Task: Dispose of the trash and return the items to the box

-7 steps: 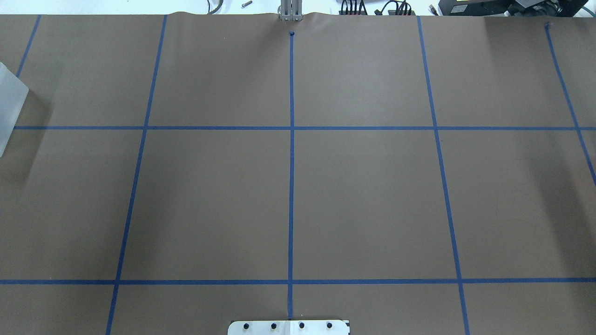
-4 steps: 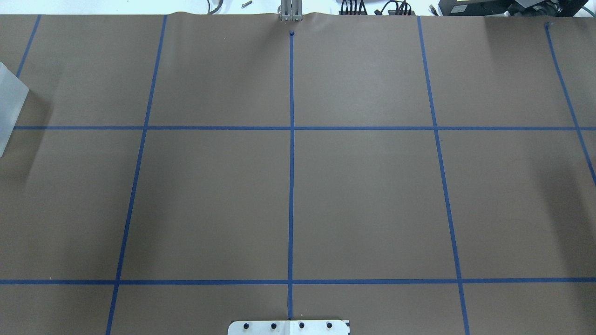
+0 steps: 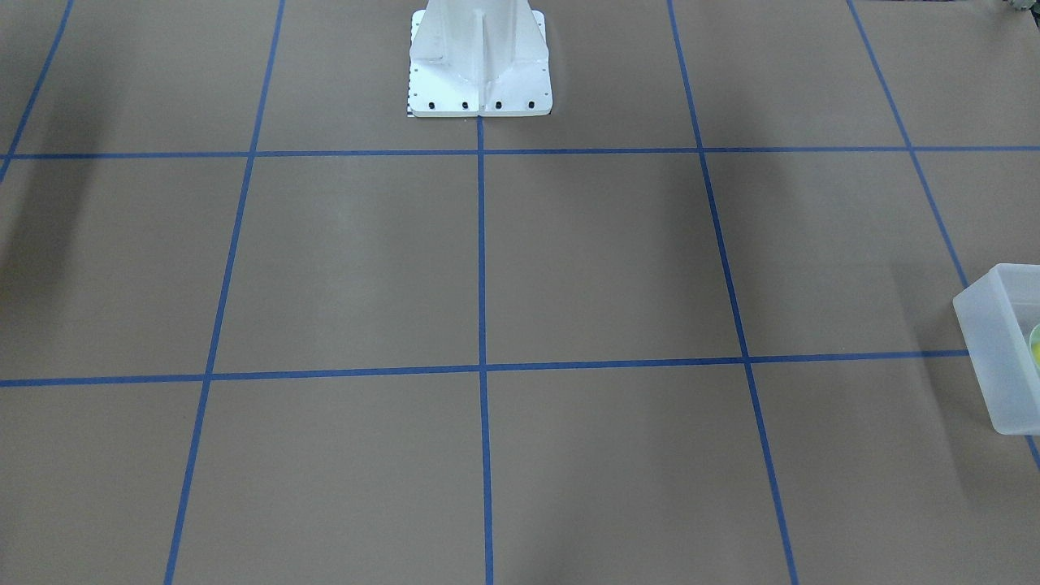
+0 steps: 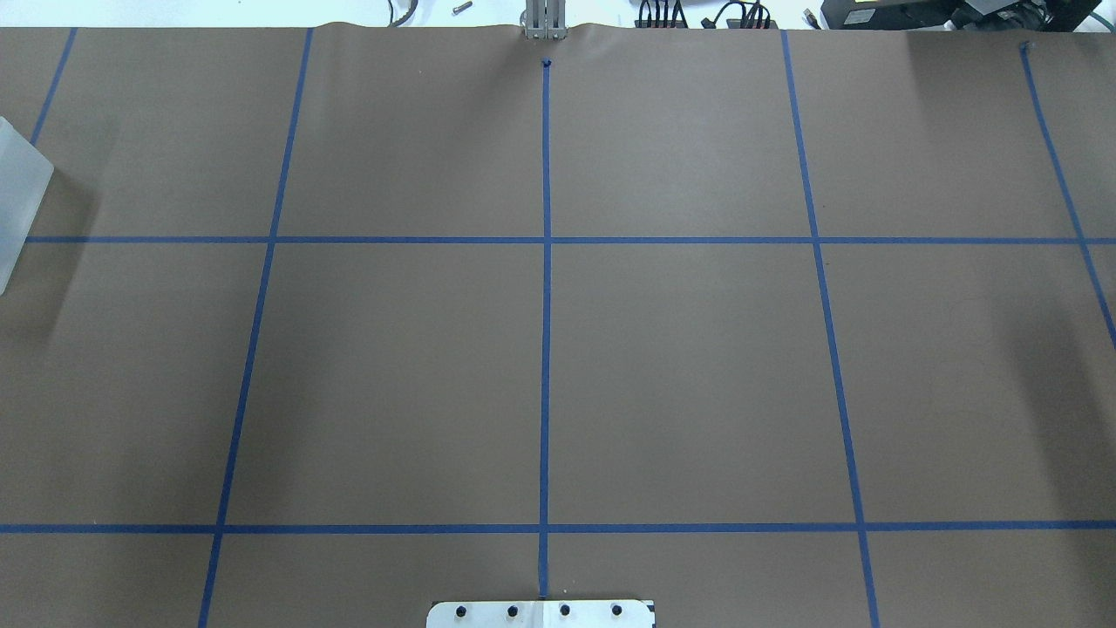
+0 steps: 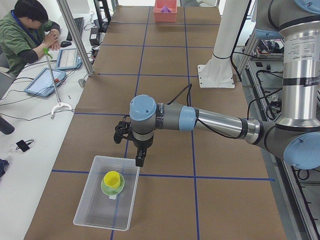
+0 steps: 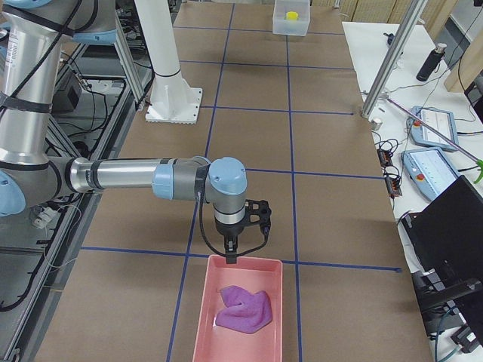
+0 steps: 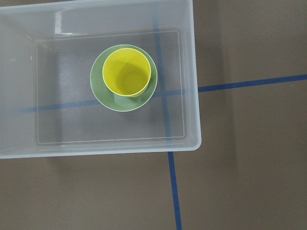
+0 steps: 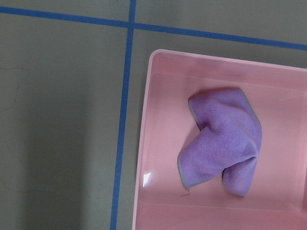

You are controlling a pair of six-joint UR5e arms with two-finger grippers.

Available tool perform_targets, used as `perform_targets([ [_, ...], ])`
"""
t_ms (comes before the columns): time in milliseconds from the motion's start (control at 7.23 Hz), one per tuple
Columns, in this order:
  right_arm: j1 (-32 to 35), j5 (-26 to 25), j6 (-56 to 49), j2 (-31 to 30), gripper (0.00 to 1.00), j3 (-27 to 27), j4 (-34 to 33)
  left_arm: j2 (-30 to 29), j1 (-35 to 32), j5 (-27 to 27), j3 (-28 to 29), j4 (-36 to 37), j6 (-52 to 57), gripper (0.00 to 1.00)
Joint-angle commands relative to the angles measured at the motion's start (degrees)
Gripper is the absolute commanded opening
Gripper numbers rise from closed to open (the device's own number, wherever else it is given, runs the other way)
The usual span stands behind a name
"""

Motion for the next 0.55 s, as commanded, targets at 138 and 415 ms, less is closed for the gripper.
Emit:
perform_targets([
  [138,0.0,1.4,-0.7,0.1,1.0,0.5,-0.1,0.0,0.0,0.0,0.1,0.0,-0.1,0.98],
  [415,0.0,3.1,-0.7,0.1,1.0,0.6,-0.1,0.0,0.0,0.0,0.2,0.0,0.0,0.98],
])
